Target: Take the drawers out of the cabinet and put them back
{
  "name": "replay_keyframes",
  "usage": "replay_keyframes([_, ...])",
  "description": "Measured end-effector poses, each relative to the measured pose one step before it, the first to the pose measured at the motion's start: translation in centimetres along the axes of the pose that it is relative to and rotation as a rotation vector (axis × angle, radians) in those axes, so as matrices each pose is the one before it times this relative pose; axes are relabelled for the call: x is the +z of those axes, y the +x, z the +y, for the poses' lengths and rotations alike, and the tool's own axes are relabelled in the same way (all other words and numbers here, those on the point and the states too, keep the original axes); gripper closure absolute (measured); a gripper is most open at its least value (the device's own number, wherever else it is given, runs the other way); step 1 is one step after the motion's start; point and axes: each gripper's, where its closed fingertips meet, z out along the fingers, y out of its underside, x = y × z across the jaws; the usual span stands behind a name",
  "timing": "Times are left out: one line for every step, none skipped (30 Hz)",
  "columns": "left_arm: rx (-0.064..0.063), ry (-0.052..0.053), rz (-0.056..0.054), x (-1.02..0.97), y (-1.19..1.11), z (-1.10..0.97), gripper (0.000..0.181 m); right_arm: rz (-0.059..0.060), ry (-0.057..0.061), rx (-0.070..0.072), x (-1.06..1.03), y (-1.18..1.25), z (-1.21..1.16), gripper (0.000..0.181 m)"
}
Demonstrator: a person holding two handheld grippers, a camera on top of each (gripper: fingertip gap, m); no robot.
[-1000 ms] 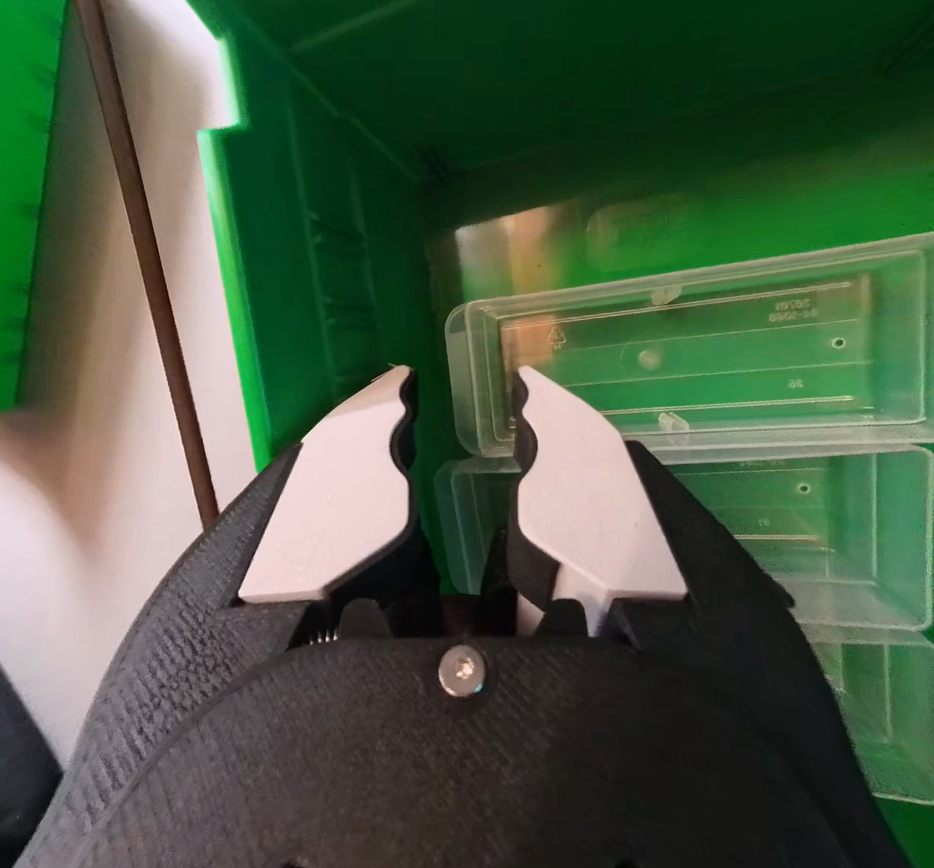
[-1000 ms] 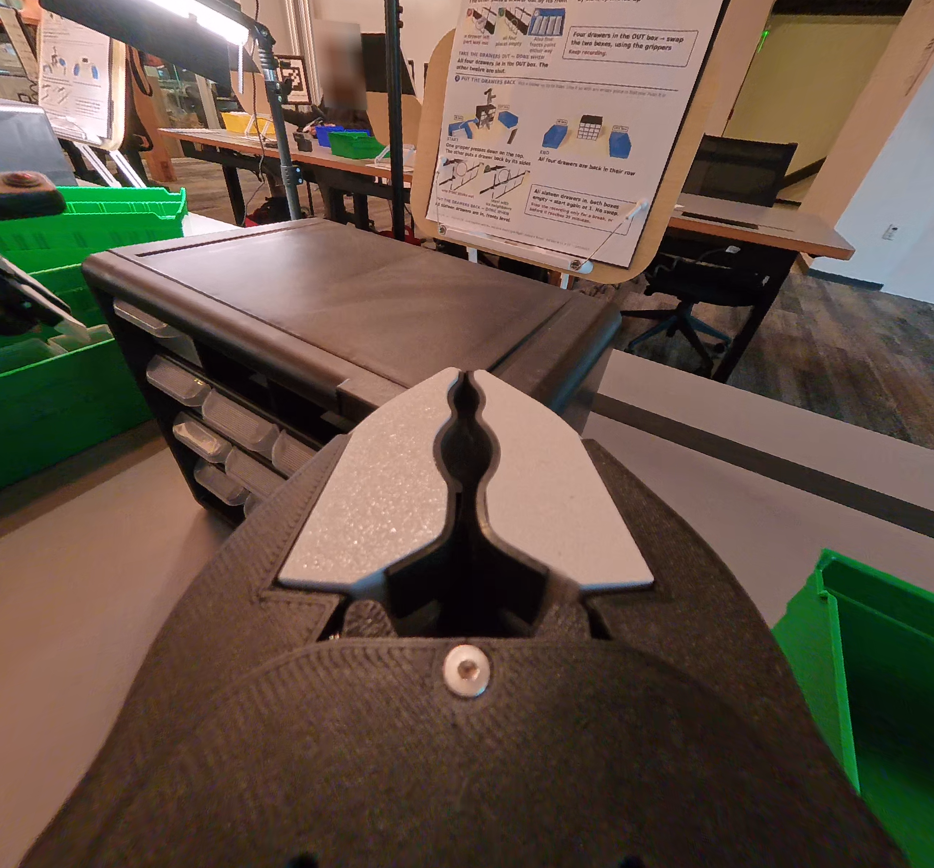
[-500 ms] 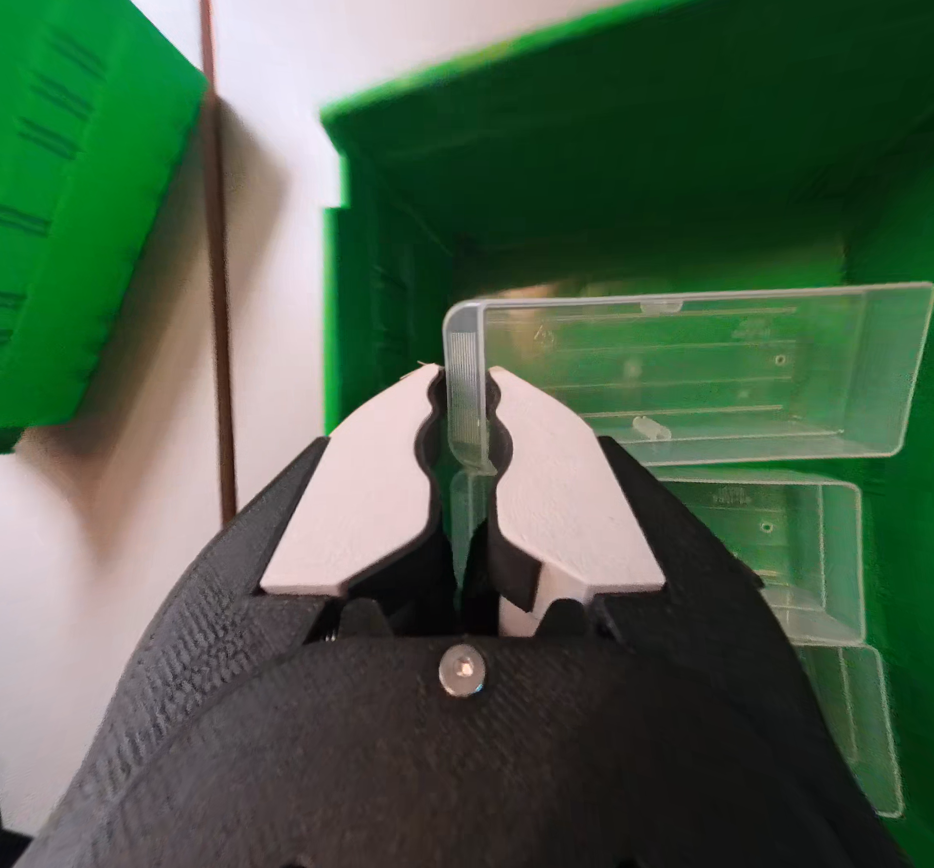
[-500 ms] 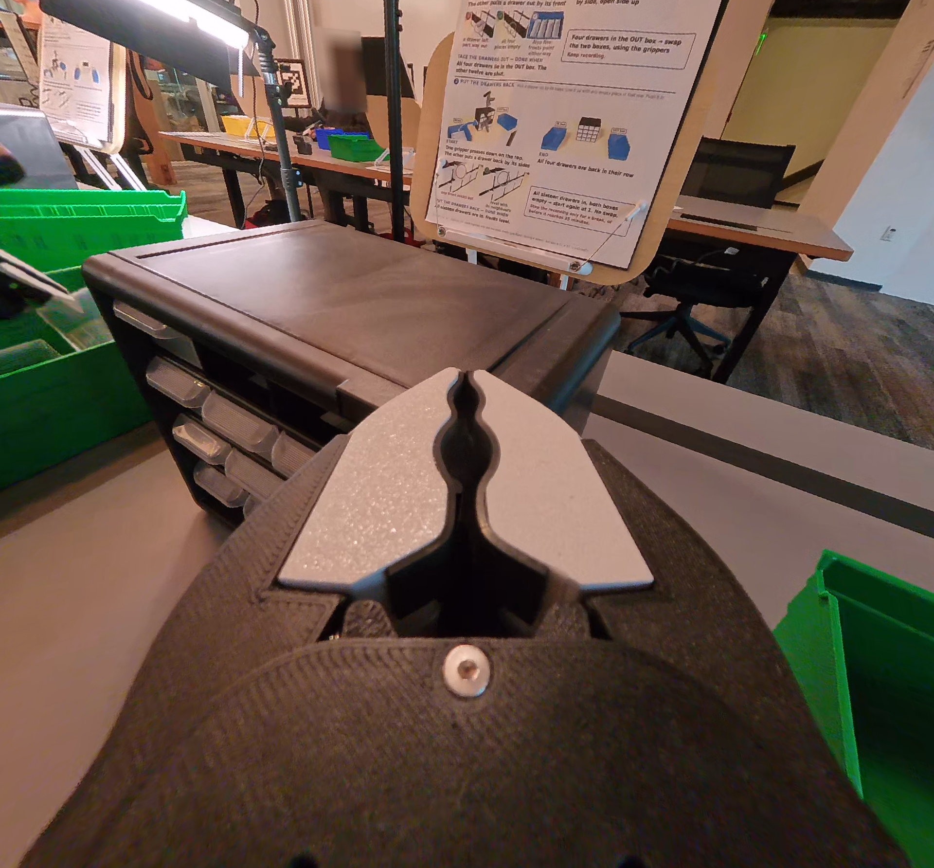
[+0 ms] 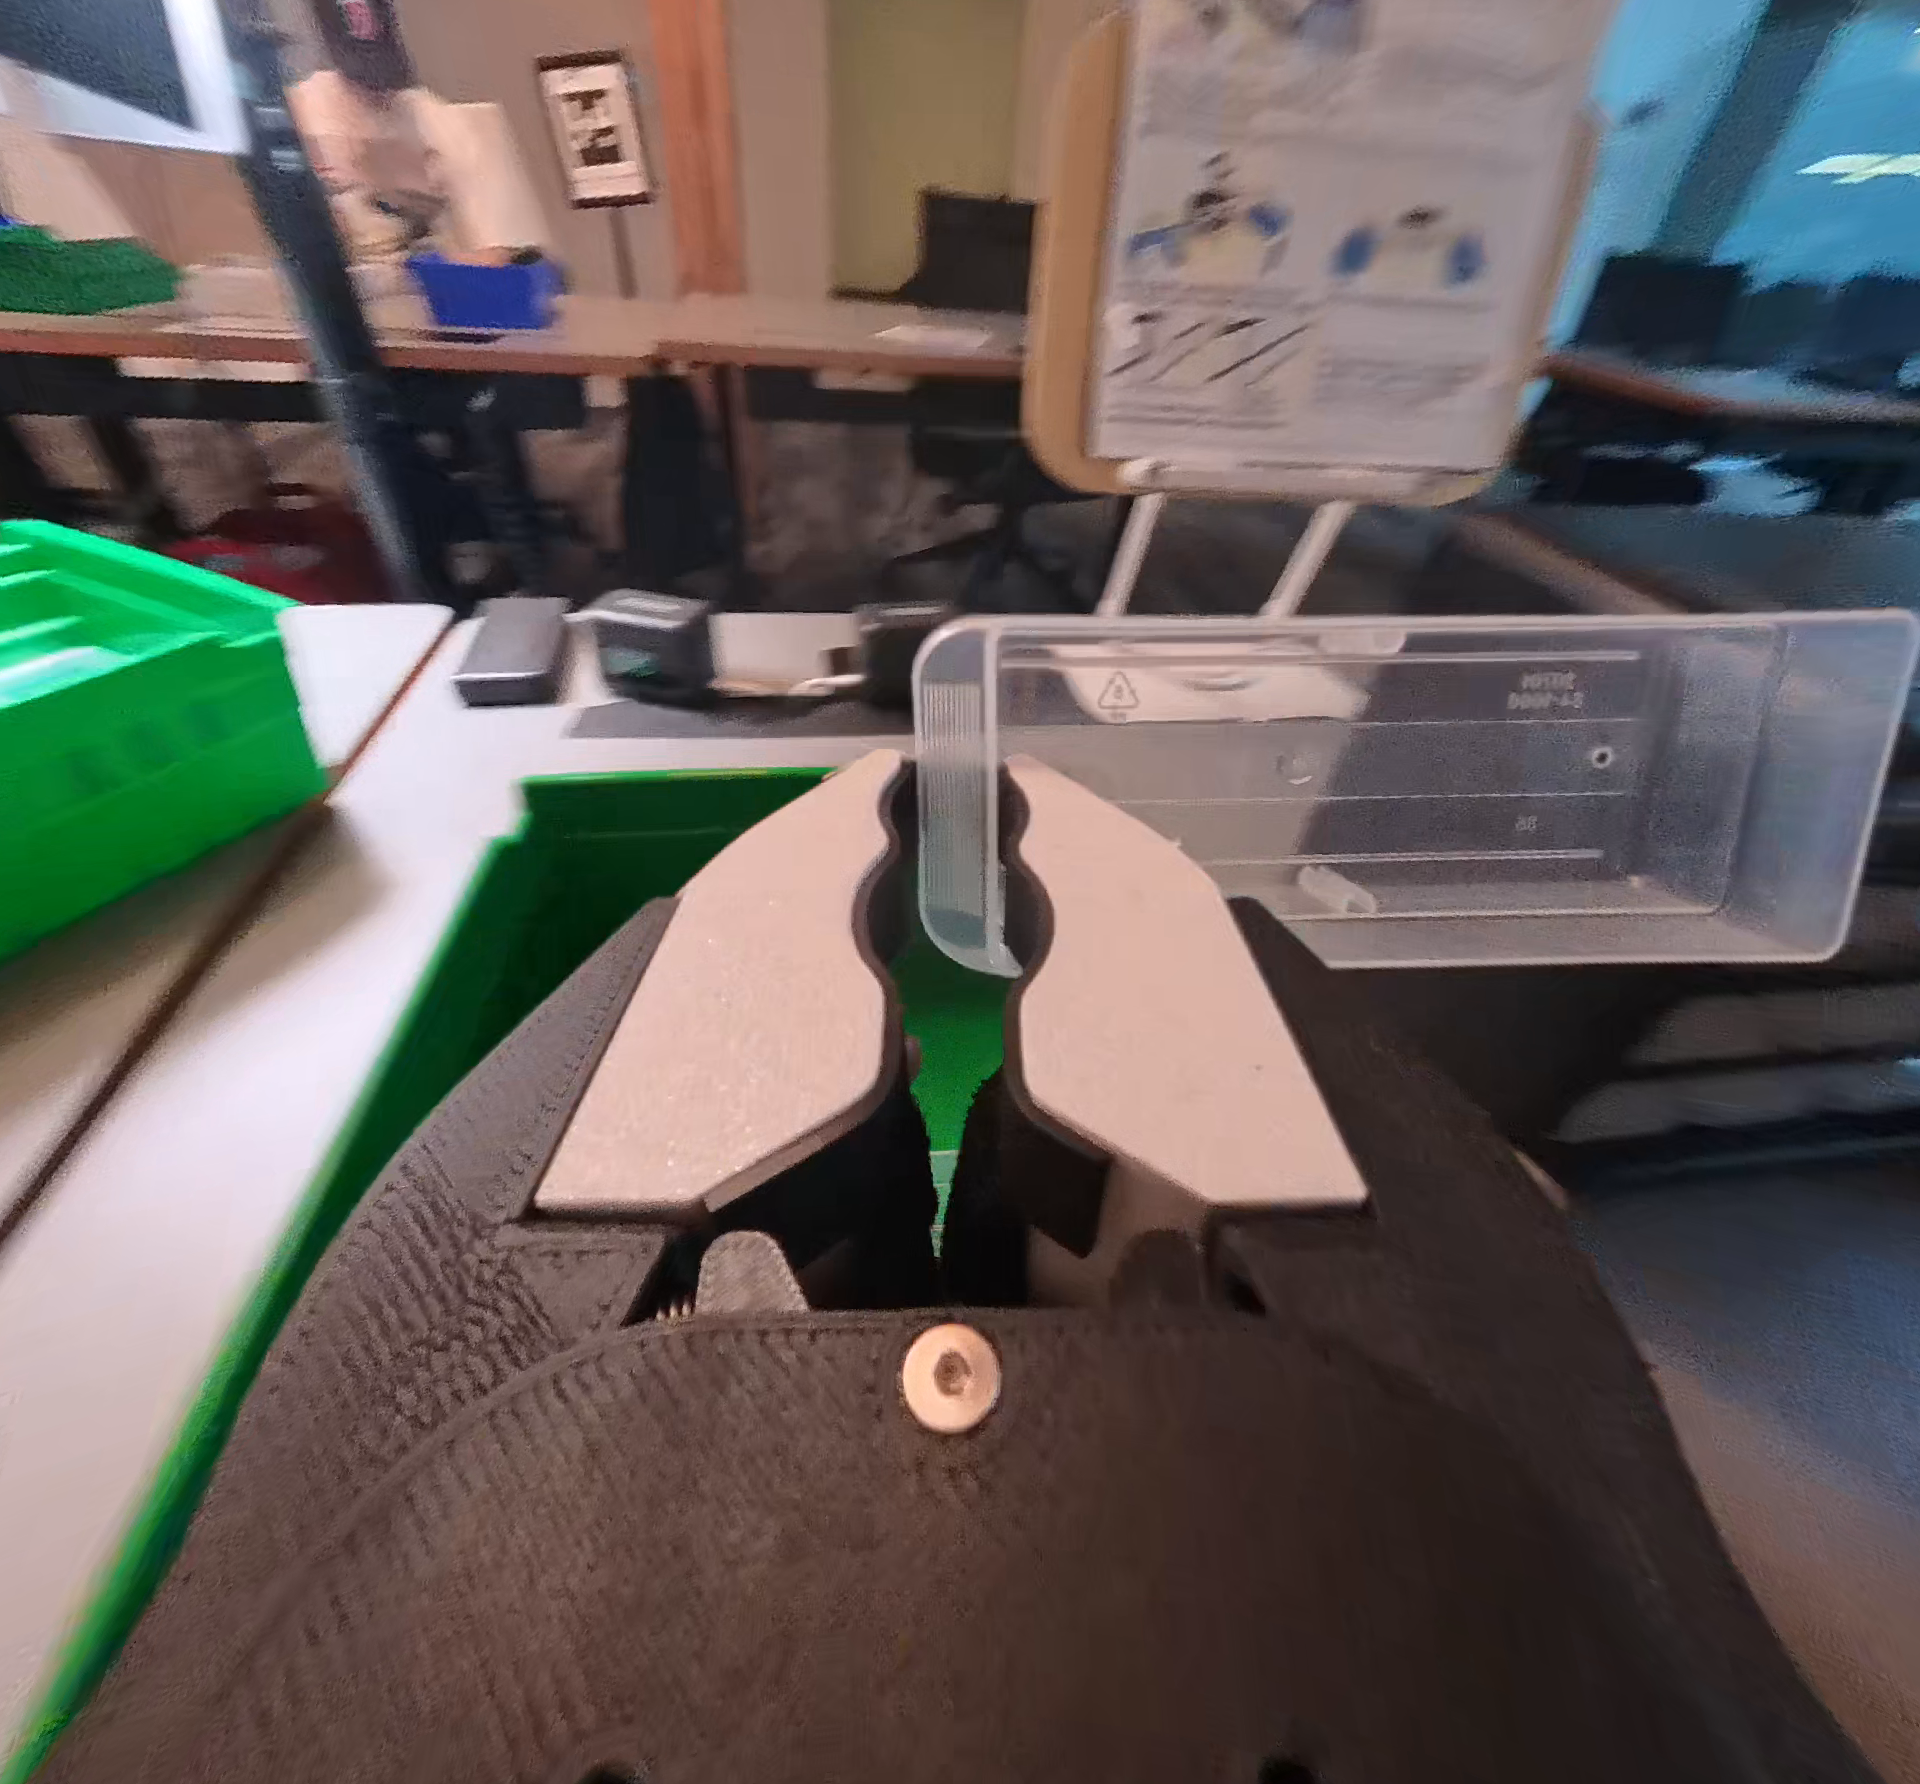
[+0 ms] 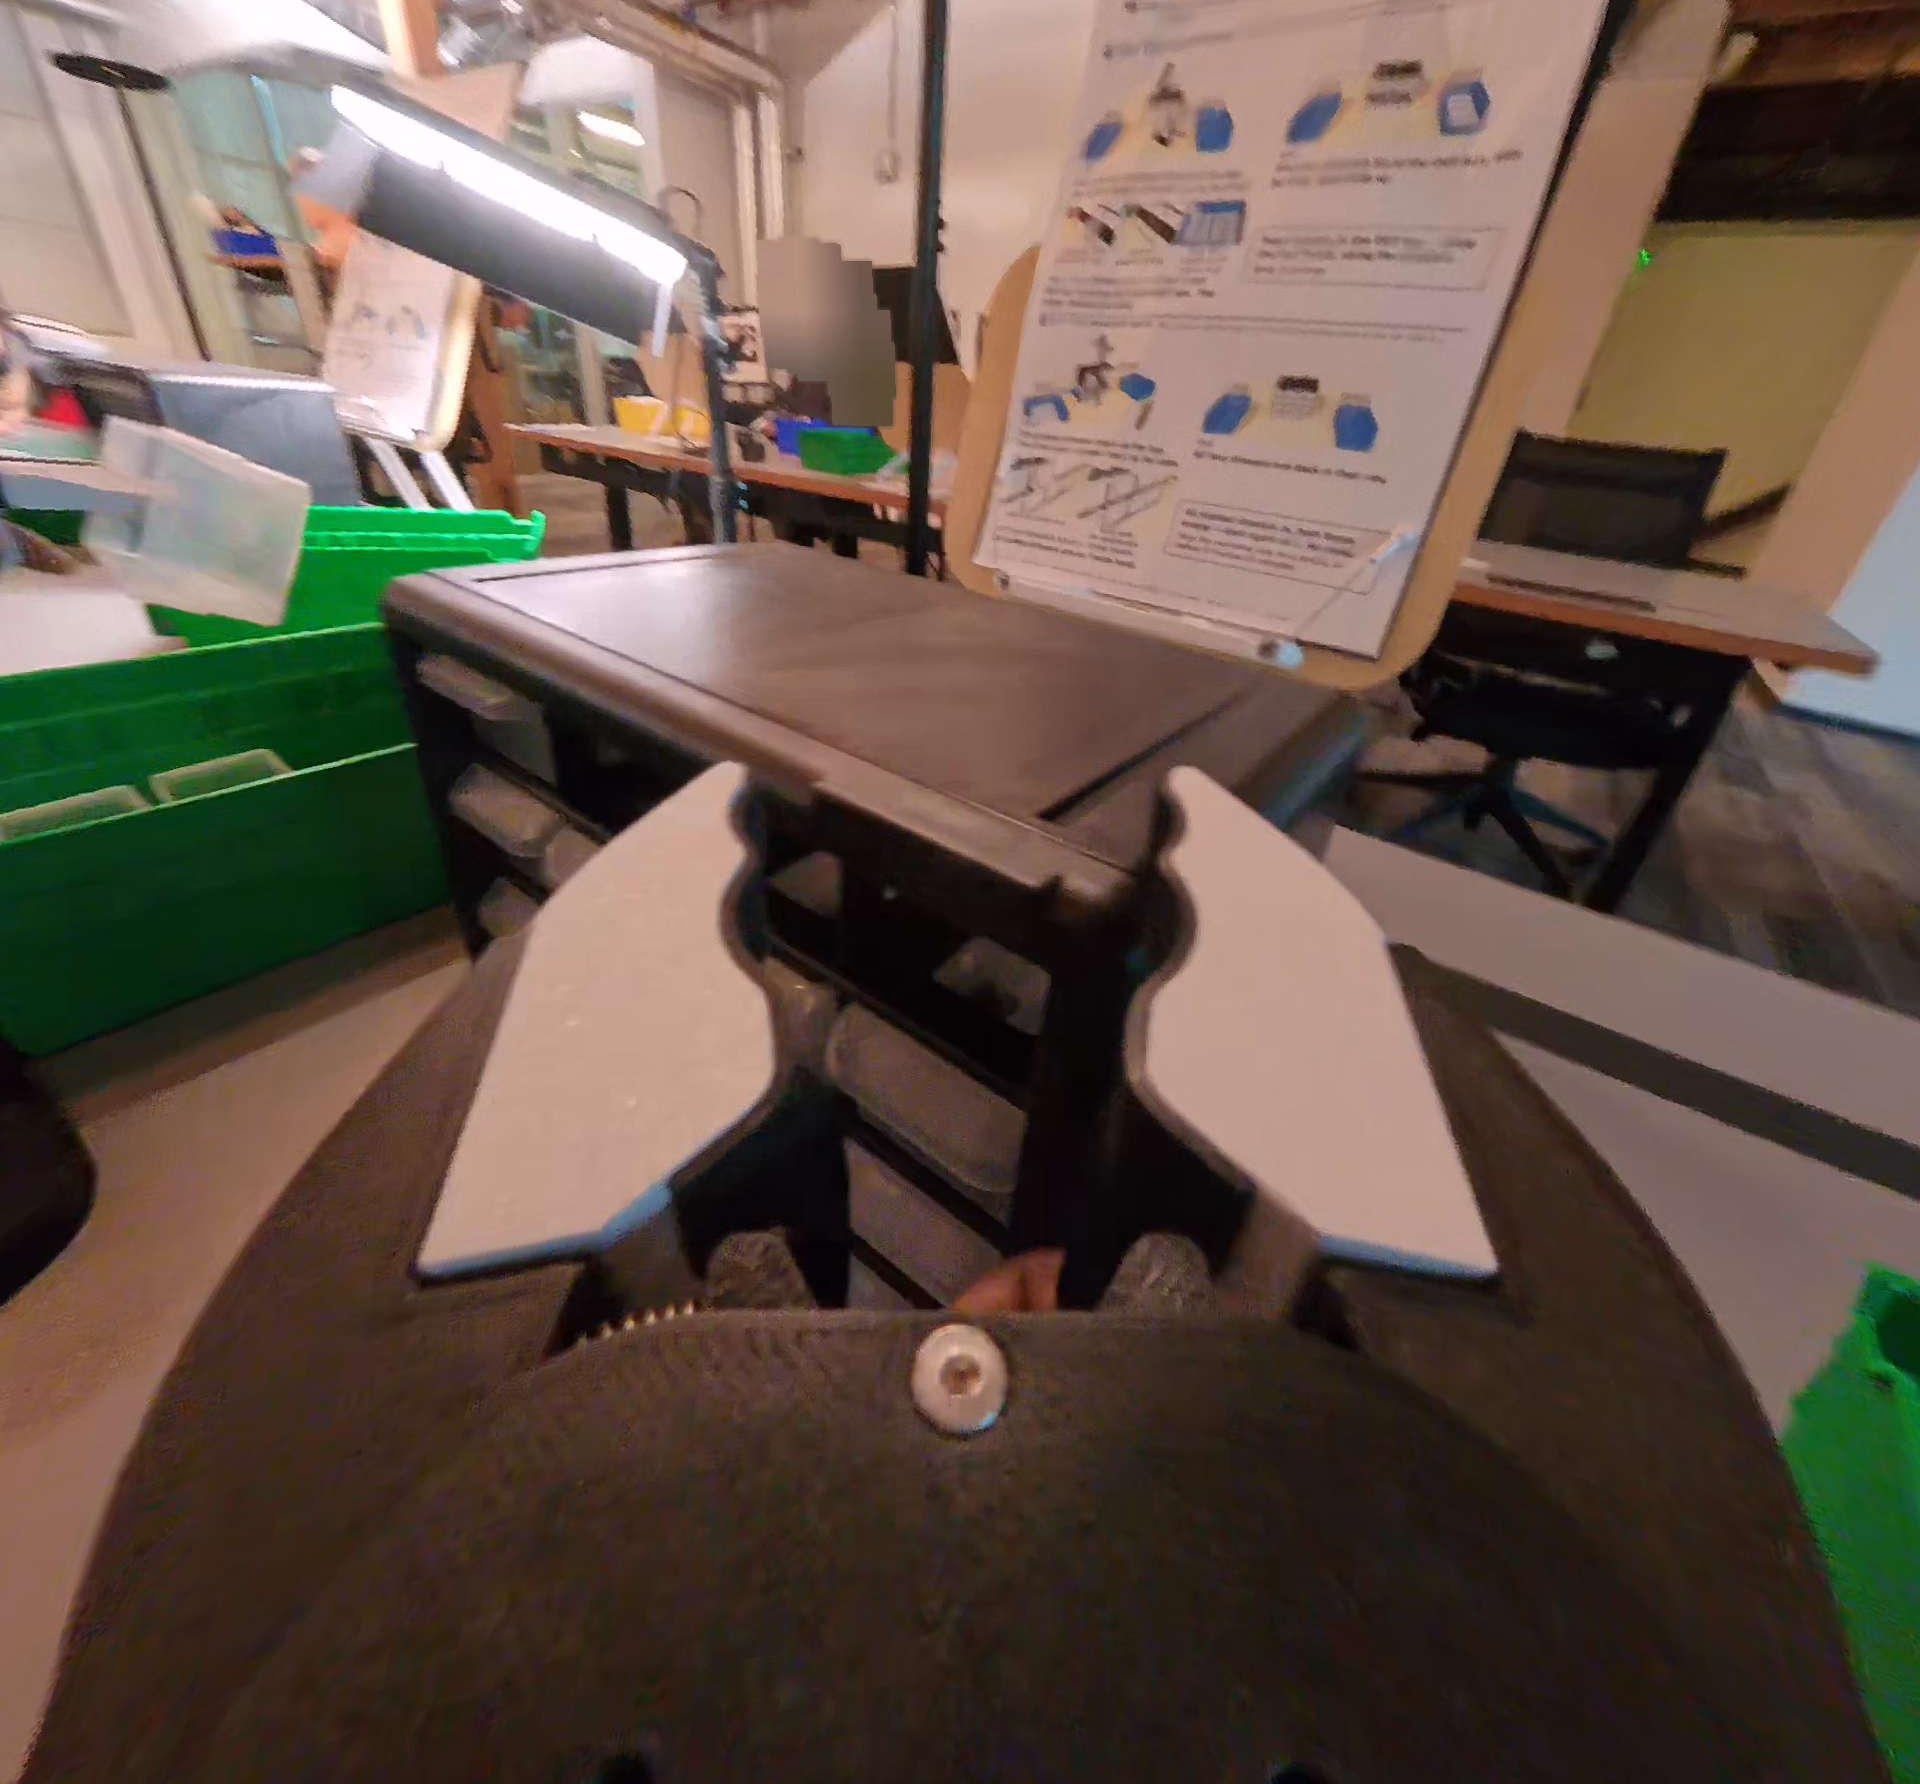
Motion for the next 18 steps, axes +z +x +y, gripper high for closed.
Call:
replay_keyframes([-0.0295, 0.0102, 0.0560, -0.181, 1.801, 0.018, 0.168, -0.0279, 0.0415, -0.0293, -0.285, -0.915, -0.421, 0.100])
replay_keyframes([-0.0295, -0.0046, 0.0648, 0.018, 1.946, 0.209, 0.168, -0.0235, 0.0633, -0.0543, -0.333, -1.052, -0.725, 0.090])
replay_keyframes([-0.0168, -0.0119, 0.0711, 0.178, 2.077, 0.328, 0.167, -0.0206, 0.0692, -0.0734, -0.318, -1.171, -0.892, 0.082])
replay_keyframes([-0.0116, -0.0113, 0.0602, 0.337, 2.003, 0.364, 0.168, -0.0275, 0.0572, -0.0798, -0.265, -1.356, -0.906, 0.077])
replay_keyframes([-0.0055, -0.0106, 0.0505, 0.496, 1.947, 0.399, 0.168, -0.0330, 0.0361, -0.0676, -0.160, -1.448, -0.775, 0.074])
replay_keyframes([0.0063, -0.0205, 0.0514, 0.591, 2.003, 0.555, 0.168, -0.0750, 0.0221, -0.0485, -0.055, -2.037, -0.630, 0.072])
replay_keyframes([0.0112, -0.0164, 0.0405, 0.622, 1.859, 0.478, 0.168, -0.0844, -0.0091, -0.0414, 0.127, -2.118, -0.188, 0.069])
replay_keyframes([0.0157, -0.0126, 0.0284, 0.614, 1.630, 0.375, 0.168, -0.0480, -0.0203, -0.0347, 0.302, -1.528, -0.055, 0.062])
replay_keyframes([0.0212, -0.0087, 0.0244, 0.515, 1.462, 0.237, 0.168, -0.0336, -0.0120, -0.0464, 0.297, -1.282, -0.148, 0.061])
replay_keyframes([0.0186, -0.0046, 0.0225, 0.428, 1.283, 0.112, 0.168, -0.0279, 0.0005, -0.0489, 0.246, -1.146, -0.318, 0.061])
replay_keyframes([0.0145, -0.0046, 0.0193, 0.362, 1.080, 0.074, 0.168, -0.0080, 0.0060, -0.0497, 0.194, -0.762, -0.448, 0.061])
replay_keyframes([0.0155, -0.0070, 0.0144, 0.306, 0.867, 0.099, 0.168, 0.0136, 0.0090, -0.0556, 0.100, -0.345, -0.515, 0.063])
replay_keyframes([0.0152, -0.0066, 0.0077, 0.255, 0.641, 0.122, 0.168, 0.0108, 0.0079, -0.0589, 0.042, -0.262, -0.486, 0.065])
replay_keyframes([0.0138, -0.0075, 0.0017, 0.209, 0.455, 0.145, 0.168, 0.0023, -0.0026, -0.0497, 0.062, -0.292, -0.329, 0.068])
replay_keyframes([0.0148, -0.0084, -0.0019, 0.171, 0.304, 0.174, 0.168, -0.0050, -0.0097, -0.0381, 0.073, -0.326, -0.168, 0.069])
replay_keyframes([0.0096, -0.0059, -0.0018, 0.130, 0.210, 0.164, 0.168, -0.0099, -0.0086, -0.0305, 0.100, -0.375, -0.131, 0.069])
replay_keyframes([-0.0008, -0.0013, 0.0018, 0.075, 0.175, 0.094, 0.168, -0.0054, -0.0077, -0.0285, 0.095, -0.279, -0.080, 0.071])
replay_keyframes([-0.0057, 0.0003, 0.0073, 0.044, 0.197, 0.084, 0.168, -0.0024, -0.0095, -0.0268, 0.097, -0.218, 0.020, 0.073])
